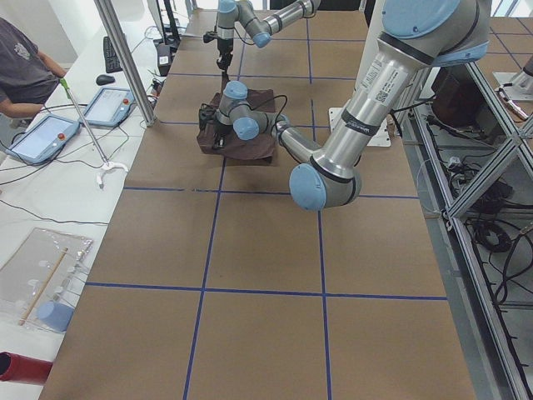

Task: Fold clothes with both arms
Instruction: 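Lower the hem onto the collar and open both grippers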

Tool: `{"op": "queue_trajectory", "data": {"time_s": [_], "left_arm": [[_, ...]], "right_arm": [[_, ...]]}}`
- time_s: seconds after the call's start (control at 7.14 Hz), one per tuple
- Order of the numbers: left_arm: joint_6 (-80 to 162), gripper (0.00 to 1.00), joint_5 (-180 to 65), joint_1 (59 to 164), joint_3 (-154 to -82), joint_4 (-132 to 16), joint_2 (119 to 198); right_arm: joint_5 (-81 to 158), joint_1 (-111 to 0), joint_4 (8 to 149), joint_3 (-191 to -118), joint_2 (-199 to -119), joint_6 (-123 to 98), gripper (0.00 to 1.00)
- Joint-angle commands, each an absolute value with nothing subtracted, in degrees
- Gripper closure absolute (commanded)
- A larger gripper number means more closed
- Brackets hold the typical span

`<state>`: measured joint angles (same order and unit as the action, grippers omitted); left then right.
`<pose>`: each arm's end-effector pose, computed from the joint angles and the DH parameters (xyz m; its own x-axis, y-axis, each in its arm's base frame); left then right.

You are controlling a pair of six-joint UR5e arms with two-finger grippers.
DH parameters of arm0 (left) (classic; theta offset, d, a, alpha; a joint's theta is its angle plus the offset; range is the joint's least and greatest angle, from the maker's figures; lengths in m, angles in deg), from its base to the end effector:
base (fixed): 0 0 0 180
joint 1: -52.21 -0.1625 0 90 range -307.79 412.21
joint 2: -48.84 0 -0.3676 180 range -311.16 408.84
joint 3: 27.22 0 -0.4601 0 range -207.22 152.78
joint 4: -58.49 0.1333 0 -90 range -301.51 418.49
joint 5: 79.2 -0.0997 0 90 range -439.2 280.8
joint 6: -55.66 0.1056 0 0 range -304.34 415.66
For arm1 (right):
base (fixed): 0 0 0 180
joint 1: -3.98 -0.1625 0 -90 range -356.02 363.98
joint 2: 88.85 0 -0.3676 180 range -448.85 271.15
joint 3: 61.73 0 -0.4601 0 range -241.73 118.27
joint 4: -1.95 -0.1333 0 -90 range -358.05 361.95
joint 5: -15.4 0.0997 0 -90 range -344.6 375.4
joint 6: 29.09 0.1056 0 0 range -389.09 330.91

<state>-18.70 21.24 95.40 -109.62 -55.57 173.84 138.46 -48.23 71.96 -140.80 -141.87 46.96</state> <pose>0.4779 -0.6052 0.2386 0.5910 -0.1912 -0.7837 0.4262 0.8988 0.1021 -0.4104 -0.6528 0.2438 0.5145 0.3338 0.7899 -0.3067 0.9318 -0.1940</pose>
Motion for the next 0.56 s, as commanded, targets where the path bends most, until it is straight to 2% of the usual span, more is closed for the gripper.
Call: {"op": "queue_trajectory", "data": {"time_s": [0.0,0.42], "left_arm": [[-18.7,1.0,21.17,95.54,-107.47,-56.38,174.88],[-18.7,1.0,21.17,95.54,-107.55,-56.47,175.66]], "right_arm": [[138.54,-48.66,71.39,-139.78,-141.68,47.02,1.0],[138.54,-48.49,69.47,-139.78,-141.24,47.2,1.0]]}}
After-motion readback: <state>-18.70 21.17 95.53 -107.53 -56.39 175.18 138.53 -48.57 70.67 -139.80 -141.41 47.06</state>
